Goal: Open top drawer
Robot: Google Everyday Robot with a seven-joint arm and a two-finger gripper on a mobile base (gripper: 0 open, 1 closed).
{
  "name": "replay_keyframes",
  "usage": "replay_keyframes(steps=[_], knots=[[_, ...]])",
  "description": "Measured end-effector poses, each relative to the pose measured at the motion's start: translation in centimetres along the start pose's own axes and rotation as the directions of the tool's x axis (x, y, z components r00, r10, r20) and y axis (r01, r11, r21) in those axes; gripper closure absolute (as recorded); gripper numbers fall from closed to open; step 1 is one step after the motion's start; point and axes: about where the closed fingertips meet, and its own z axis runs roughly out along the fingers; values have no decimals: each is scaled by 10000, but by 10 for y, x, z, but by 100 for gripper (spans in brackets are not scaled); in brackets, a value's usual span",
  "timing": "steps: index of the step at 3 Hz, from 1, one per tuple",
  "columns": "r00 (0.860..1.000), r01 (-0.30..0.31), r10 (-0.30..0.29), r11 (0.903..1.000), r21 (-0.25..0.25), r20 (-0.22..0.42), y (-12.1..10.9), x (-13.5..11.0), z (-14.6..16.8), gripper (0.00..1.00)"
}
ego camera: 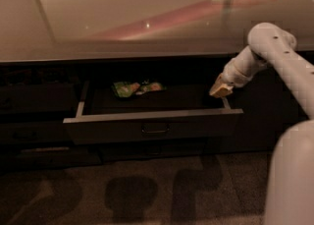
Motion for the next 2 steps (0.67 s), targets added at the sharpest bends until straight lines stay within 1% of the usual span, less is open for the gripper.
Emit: replay_keyframes(steps=[1, 2], knots=[[9995, -105, 88, 9982, -596, -290, -5, -3, 36, 100], [9995, -104, 87, 9982, -598, -290, -5, -3, 36, 100]])
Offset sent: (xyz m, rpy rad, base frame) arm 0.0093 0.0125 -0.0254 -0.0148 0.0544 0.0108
